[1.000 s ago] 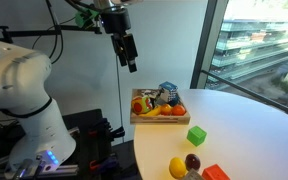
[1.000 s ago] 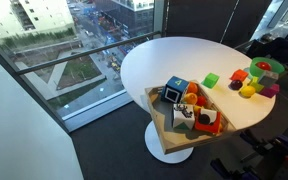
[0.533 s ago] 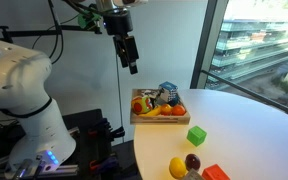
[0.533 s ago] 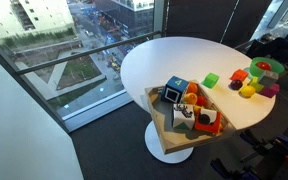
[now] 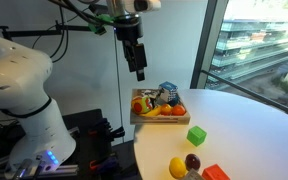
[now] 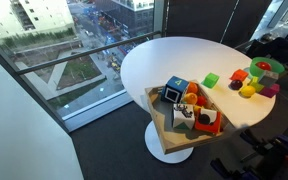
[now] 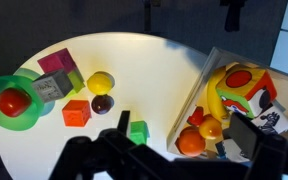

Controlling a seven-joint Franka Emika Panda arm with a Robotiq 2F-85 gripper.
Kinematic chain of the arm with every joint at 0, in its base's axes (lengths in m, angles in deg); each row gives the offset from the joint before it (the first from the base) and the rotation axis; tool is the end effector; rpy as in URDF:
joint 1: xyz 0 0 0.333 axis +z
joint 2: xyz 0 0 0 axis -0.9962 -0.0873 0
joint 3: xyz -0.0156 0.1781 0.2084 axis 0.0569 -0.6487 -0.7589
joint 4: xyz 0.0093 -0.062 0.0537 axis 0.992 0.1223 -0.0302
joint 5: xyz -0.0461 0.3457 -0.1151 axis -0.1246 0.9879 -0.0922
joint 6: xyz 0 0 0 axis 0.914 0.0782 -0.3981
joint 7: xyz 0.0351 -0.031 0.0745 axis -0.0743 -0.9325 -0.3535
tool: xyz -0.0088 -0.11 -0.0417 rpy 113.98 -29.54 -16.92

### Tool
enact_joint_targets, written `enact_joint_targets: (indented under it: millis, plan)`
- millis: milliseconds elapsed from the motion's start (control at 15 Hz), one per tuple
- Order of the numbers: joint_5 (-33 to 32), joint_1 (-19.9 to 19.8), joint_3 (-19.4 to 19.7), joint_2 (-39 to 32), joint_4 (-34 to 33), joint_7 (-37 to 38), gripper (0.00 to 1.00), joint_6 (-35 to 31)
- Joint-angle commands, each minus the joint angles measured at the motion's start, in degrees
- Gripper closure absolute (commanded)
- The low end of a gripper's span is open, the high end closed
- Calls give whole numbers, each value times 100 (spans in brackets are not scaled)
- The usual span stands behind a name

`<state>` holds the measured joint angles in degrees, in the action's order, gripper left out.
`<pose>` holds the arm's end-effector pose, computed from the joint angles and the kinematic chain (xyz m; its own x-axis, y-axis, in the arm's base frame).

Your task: Put the green block on the wooden tray

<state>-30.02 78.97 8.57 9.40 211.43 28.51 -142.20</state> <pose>0.3036 -0.0718 0.4413 0.9923 -0.0440 0.1156 -0.0520 -0.9964 0.0671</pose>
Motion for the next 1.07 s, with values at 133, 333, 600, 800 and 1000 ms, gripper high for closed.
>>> enact_joint_targets:
  millis: [133, 333, 600, 800, 1000]
  plan:
    - [172, -6, 281, -1029, -656, -52, 0, -40]
    - [262, 2, 355, -1535, -883, -69, 0, -165]
    - [424, 18, 408, -2166, -1096, -150, 0, -540]
    - [538, 20, 419, -2643, -1217, -206, 0, -846]
    - [520, -14, 403, -3099, -1325, -254, 0, -1195]
